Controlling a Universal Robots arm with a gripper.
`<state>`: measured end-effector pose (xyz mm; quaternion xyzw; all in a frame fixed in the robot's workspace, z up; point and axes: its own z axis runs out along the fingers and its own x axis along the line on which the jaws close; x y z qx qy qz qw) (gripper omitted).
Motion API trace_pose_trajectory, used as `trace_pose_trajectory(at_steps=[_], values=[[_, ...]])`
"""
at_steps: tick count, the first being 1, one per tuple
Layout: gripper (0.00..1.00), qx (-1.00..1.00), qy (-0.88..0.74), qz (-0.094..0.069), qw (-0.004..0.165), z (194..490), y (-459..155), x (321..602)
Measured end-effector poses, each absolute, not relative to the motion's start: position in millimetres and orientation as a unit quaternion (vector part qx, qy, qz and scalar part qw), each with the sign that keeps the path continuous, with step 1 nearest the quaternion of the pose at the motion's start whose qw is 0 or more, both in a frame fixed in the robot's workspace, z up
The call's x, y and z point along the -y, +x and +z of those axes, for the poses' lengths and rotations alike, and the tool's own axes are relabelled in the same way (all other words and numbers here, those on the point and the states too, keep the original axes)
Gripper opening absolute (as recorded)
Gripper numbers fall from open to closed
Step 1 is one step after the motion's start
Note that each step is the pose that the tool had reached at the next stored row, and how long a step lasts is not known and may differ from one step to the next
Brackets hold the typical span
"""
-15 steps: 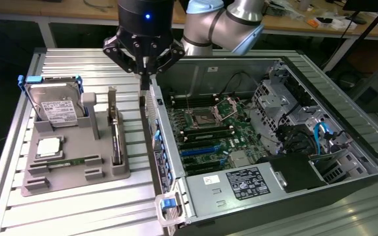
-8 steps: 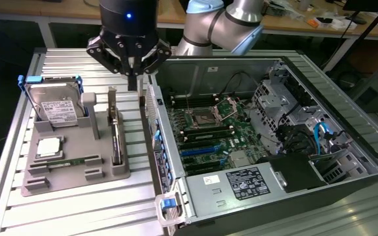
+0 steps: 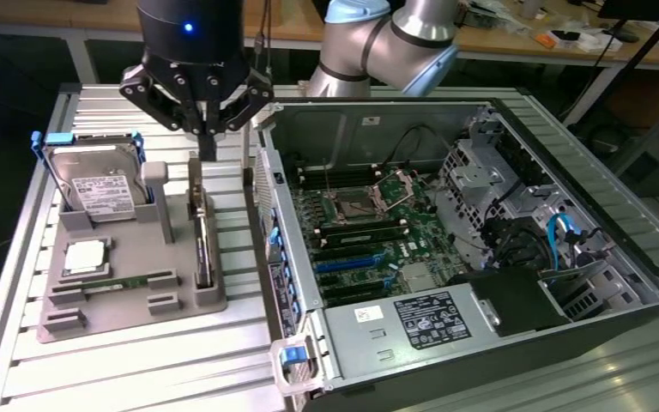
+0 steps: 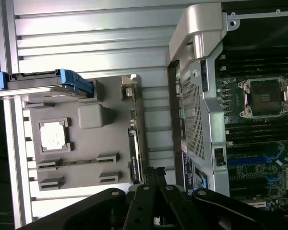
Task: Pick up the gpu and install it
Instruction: 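Reach for the gpu, then pick up the gpu and move the gpu toward the slot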
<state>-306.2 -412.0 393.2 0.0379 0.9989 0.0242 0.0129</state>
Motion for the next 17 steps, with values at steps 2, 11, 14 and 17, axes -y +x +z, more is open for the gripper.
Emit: trace_pose_trajectory(at_steps=[2, 11, 14, 17], values=[[0.11, -0.999, 0.038, 0.024, 0.013, 393, -312, 413], [0.11, -0.999, 0.038, 0.024, 0.013, 393, -324, 414], [0.11, -0.999, 0.038, 0.024, 0.013, 393, -324, 414], [0.11, -0.999, 0.038, 0.024, 0.013, 393, -324, 414]])
